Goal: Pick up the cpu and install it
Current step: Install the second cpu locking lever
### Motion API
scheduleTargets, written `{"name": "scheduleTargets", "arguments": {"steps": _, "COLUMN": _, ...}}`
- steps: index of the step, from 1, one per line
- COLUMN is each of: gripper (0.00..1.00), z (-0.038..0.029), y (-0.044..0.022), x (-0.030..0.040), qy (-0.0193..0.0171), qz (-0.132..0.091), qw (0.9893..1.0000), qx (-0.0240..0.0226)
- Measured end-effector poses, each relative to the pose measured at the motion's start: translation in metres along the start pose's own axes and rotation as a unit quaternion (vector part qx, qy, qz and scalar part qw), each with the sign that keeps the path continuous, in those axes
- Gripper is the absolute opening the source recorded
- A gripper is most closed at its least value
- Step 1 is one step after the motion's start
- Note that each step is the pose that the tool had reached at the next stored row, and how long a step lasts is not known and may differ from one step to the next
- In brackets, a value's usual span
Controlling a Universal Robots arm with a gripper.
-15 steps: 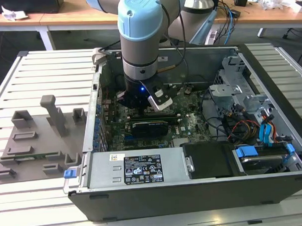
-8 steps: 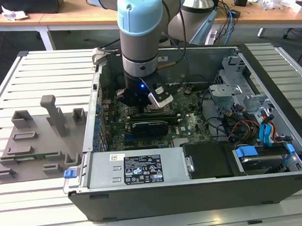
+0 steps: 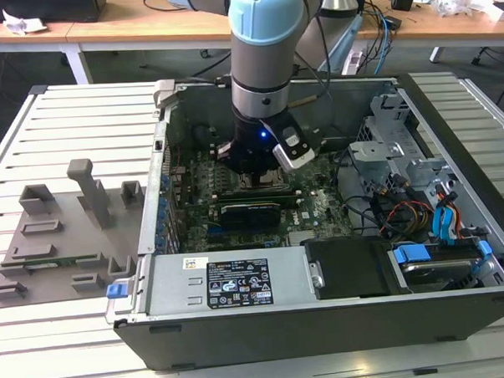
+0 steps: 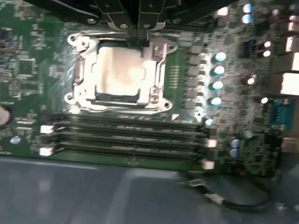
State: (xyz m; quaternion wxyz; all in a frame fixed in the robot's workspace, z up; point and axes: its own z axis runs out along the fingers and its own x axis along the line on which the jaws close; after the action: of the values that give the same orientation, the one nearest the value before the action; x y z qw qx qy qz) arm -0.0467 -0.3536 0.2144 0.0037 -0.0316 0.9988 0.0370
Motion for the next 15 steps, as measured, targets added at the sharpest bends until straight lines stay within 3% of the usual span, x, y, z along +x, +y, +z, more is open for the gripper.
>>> {"name": "scheduleTargets", "arguments": {"steps": 2, "gripper": 0.11, "z": -0.0035, "y": 0.004, "x": -0.0026, "qy": 0.0, "qz": 0.0, "qw": 1.0, "qx": 0.0}}
{"name": "scheduleTargets", "arguments": {"steps": 5, "gripper": 0.11, "z": -0.0253, "y": 0.0116, "x": -0.0043, "qy": 0.0, "qz": 0.0, "qw": 1.0, "qx": 0.0008}}
{"name": "scheduleTargets", "arguments": {"steps": 9, "gripper": 0.11, "z": -0.0388, "y": 0.0137, "x": -0.0046, "qy": 0.0001, "qz": 0.0, "qw": 1.0, "qx": 0.0017}}
{"name": "scheduleTargets", "arguments": {"steps": 10, "gripper": 0.11, "z": -0.0449, "y": 0.0142, "x": -0.0046, "qy": 0.0001, "qz": 0.0, "qw": 1.0, "qx": 0.0016}}
{"name": "scheduleTargets", "arguments": {"steps": 15, "gripper": 0.11, "z": -0.046, "y": 0.0143, "x": -0.0046, "qy": 0.0001, "qz": 0.0, "qw": 1.0, "qx": 0.0017}}
